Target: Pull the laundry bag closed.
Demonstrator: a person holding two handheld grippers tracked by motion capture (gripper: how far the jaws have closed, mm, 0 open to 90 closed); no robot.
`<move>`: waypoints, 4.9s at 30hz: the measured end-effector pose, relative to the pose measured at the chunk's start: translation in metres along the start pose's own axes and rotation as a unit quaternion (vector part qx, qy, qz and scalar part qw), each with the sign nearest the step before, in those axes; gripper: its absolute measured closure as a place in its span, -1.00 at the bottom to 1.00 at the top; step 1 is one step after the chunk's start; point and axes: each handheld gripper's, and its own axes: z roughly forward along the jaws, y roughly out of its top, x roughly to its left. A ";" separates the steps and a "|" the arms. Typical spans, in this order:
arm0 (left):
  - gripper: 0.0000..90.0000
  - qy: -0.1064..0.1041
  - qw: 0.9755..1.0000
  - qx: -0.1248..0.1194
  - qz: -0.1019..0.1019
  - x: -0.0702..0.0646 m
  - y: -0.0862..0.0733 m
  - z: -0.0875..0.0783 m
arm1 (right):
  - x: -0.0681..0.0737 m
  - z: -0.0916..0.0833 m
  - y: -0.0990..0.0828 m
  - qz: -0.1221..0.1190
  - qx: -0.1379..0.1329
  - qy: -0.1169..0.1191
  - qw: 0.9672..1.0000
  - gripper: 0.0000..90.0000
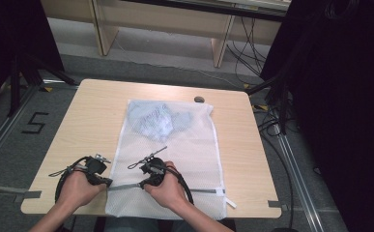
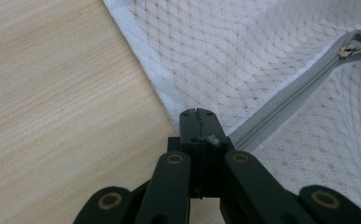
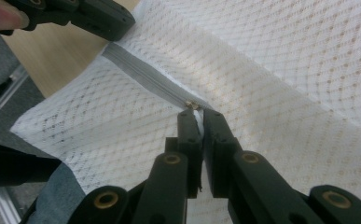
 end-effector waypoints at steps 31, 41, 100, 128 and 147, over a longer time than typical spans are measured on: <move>0.99 0.001 1.000 0.002 -0.001 0.001 0.000 -0.001 | -0.006 -0.004 -0.020 -0.002 -0.012 0.032 0.999 0.93; 0.99 0.000 1.000 0.001 -0.001 0.001 0.000 -0.001 | -0.008 -0.009 -0.021 0.005 -0.008 0.027 1.000 0.93; 0.99 -0.001 1.000 0.000 -0.002 0.001 0.000 -0.001 | -0.028 -0.028 -0.041 0.046 -0.007 0.026 0.999 0.93; 0.99 -0.001 1.000 0.001 -0.002 0.001 0.000 -0.001 | -0.036 -0.035 -0.048 0.045 -0.011 0.023 0.999 0.93; 0.99 0.003 1.000 -0.004 -0.003 0.001 -0.001 0.000 | -0.041 -0.040 -0.051 0.048 -0.018 0.016 0.999 0.93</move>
